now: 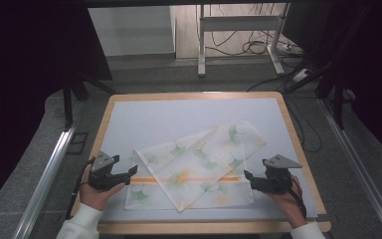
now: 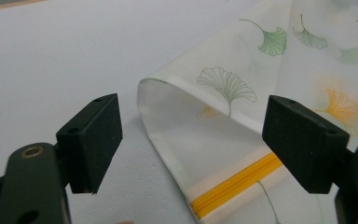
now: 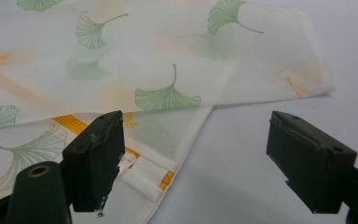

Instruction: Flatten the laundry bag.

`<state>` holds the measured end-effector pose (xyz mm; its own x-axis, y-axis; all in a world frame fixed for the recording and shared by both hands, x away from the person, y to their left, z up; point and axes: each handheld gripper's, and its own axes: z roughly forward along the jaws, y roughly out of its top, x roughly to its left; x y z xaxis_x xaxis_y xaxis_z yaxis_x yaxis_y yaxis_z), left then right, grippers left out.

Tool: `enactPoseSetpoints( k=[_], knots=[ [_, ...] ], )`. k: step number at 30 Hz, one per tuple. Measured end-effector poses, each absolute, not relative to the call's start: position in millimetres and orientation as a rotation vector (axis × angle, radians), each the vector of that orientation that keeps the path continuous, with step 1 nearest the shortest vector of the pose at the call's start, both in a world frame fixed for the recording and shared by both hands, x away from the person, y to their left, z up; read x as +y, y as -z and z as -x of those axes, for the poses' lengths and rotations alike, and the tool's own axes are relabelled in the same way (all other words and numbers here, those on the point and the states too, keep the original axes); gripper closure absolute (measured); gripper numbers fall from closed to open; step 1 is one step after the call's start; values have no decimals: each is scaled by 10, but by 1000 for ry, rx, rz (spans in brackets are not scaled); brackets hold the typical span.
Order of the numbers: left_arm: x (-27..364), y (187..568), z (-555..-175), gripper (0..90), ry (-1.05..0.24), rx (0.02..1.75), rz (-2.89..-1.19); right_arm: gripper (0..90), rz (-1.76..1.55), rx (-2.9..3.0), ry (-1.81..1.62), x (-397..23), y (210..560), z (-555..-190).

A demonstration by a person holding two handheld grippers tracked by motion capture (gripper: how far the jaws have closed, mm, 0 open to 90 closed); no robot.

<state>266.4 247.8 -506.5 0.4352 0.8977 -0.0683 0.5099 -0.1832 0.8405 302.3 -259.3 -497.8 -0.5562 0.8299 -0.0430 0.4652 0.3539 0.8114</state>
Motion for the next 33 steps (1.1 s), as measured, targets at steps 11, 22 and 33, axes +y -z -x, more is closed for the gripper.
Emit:
enactPoseSetpoints(
  k=[11,22,33],
  knots=[
    [2315,5050,-2623,254,-609,1163,-1900,266,-1157,2172,-1109,-2575,4967,-2994],
    [2324,5083,-2652,270,-553,1146,-1919,302,-1200,2194,-1096,-2537,5005,-3045],
    [2209,5044,-2672,278,-560,1115,-1959,448,-1170,2200,-1142,-2589,4957,-2913]
  ],
)
